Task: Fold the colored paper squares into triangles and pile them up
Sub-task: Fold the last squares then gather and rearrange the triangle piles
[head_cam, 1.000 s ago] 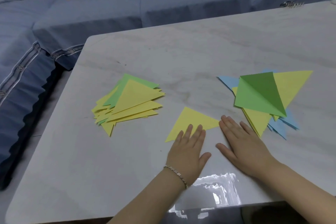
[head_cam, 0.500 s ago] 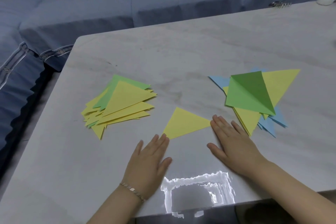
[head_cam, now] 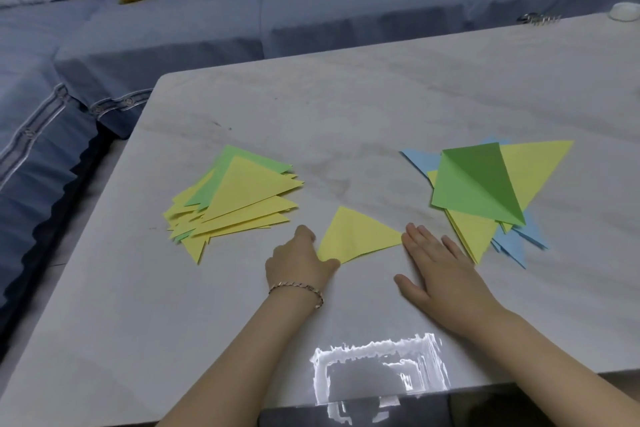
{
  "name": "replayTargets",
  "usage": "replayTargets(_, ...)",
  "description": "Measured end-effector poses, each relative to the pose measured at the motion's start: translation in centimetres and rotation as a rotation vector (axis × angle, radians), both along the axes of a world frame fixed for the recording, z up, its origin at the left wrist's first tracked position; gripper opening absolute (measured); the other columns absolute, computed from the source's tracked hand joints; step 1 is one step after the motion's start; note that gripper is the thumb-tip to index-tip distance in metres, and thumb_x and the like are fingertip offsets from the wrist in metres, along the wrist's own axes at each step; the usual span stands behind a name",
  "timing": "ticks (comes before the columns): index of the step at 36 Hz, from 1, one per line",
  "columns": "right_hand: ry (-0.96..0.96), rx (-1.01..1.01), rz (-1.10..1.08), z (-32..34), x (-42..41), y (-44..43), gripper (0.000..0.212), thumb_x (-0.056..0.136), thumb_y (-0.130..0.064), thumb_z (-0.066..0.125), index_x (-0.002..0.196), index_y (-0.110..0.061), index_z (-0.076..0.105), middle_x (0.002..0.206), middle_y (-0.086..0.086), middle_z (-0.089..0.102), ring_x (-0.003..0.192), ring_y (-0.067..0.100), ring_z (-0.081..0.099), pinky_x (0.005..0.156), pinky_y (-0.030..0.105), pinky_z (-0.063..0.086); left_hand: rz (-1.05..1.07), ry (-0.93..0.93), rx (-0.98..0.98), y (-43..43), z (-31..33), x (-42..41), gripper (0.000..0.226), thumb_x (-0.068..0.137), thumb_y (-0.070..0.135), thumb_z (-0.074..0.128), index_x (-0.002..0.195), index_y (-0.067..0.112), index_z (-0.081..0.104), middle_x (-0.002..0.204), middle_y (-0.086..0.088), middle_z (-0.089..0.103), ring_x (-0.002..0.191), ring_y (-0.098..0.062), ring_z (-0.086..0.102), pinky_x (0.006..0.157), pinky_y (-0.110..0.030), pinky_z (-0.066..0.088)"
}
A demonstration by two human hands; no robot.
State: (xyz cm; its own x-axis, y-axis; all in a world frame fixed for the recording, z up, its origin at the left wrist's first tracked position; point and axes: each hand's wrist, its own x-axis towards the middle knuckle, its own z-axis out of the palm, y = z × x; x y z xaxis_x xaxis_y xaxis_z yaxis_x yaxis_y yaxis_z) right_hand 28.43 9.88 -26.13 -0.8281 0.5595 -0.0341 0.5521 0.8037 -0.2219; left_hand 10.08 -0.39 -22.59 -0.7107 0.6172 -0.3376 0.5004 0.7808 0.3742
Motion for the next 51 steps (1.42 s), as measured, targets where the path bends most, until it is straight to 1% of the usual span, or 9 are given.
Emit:
replayTargets(4,0.201,-0.064,-0.113,1.7,-0.2,0.6,0.063,0.079,-0.045,0.042,0.126,-0.006,0.055,0.146,0.017,0.033,0.132,0.033,0.037,0.106,0.042,0.022,0.024,-0.084,0.168,0.1,0.1,0.0,0.013,0.081,0.025,0.06,0.075,0.022,0.049,0.071,0.007,0.049,0.084,-0.024,0.055,0.059,-0.025,0.034)
replayTargets(7,0.447,0.047,-0.31,3.0,0.2,2.3,0.04,0.075,-0.012,0.068,0.115,-0.008,0.064,0.144,0.026,0.031,0.127,0.041,0.035,0.102,0.05,0.029,0.059,-0.087,0.346,0.3,0.5,-0.6,0.019,0.089,0.022,0.051,0.073,0.012,0.051,0.075,-0.006,0.055,0.072,-0.024,0.05,0.052,-0.027,0.028)
replayTargets(14,0.405,0.027,-0.581,4.1,0.7,6.2,0.038,0.083,-0.009,0.062,0.121,-0.013,0.062,0.15,0.028,0.013,0.134,0.043,0.017,0.109,0.05,0.02,0.275,-0.043,0.562,0.9,3.3,-7.5,0.022,0.09,0.015,0.048,0.079,-0.001,0.056,0.074,-0.016,0.059,0.068,-0.025,0.052,0.061,-0.03,0.035)
replayTargets(22,0.204,-0.097,-0.706,3.7,-0.1,7.2,0.042,0.089,-0.019,0.053,0.128,-0.003,0.051,0.141,0.023,0.035,0.13,0.037,0.026,0.105,0.044,0.024,0.336,0.207,0.342,-0.7,3.6,-9.9,0.049,0.088,0.02,0.055,0.134,0.011,0.04,0.135,-0.018,0.035,0.124,-0.035,0.032,0.1,-0.037,0.03)
replayTargets(26,0.218,-0.126,-0.587,4.3,-1.0,5.6,0.042,0.089,-0.017,0.053,0.124,0.007,0.048,0.129,0.024,0.047,0.118,0.04,0.04,0.096,0.041,0.032,0.193,0.102,0.471,-1.2,2.8,-6.1,0.047,0.085,0.01,0.058,0.13,0.012,0.044,0.131,-0.014,0.035,0.119,-0.029,0.038,0.098,-0.03,0.03)
replayTargets(31,0.4,-0.239,-0.355,5.5,-2.7,0.7,0.056,0.091,-0.015,0.055,0.14,-0.001,0.033,0.147,0.013,0.032,0.137,0.023,0.027,0.106,0.019,0.016,0.256,-0.539,0.555,-1.0,2.7,0.0,0.043,0.087,0.023,0.06,0.125,0.012,0.044,0.098,-0.004,0.058,0.084,-0.02,0.057,0.085,-0.035,0.048)
replayTargets(37,0.415,-0.388,-0.168,5.0,-4.2,-4.3,0.059,0.093,-0.024,0.051,0.145,-0.014,0.025,0.152,-0.001,0.023,0.136,0.002,0.017,0.099,0.0,0.002,0.38,-0.994,0.577,0.0,2.0,3.0,0.058,0.068,0.039,0.07,0.115,0.013,0.048,0.112,-0.01,0.062,0.089,-0.019,0.066,0.084,-0.037,0.054)
replayTargets(41,0.389,-0.382,-0.056,4.0,-4.7,-6.1,0.061,0.091,-0.033,0.04,0.146,-0.019,0.019,0.153,-0.006,0.017,0.137,0.004,0.017,0.099,0.0,0.005,0.407,-0.96,0.734,0.0,2.4,3.0,0.01,0.084,0.015,0.065,0.093,0.014,0.061,0.087,-0.008,0.067,0.073,-0.018,0.065,0.064,-0.028,0.056)
replayTargets(51,0.428,-0.328,0.188,4.0,-3.9,-6.0,0.027,0.083,-0.028,0.044,0.106,-0.021,0.056,0.128,0.008,0.056,0.12,0.013,0.041,0.102,0.016,0.025,0.182,-0.477,0.579,0.5,1.5,0.8,0.016,0.087,0.003,0.051,0.099,0.012,0.056,0.096,-0.009,0.062,0.086,-0.021,0.057,0.073,-0.026,0.045)
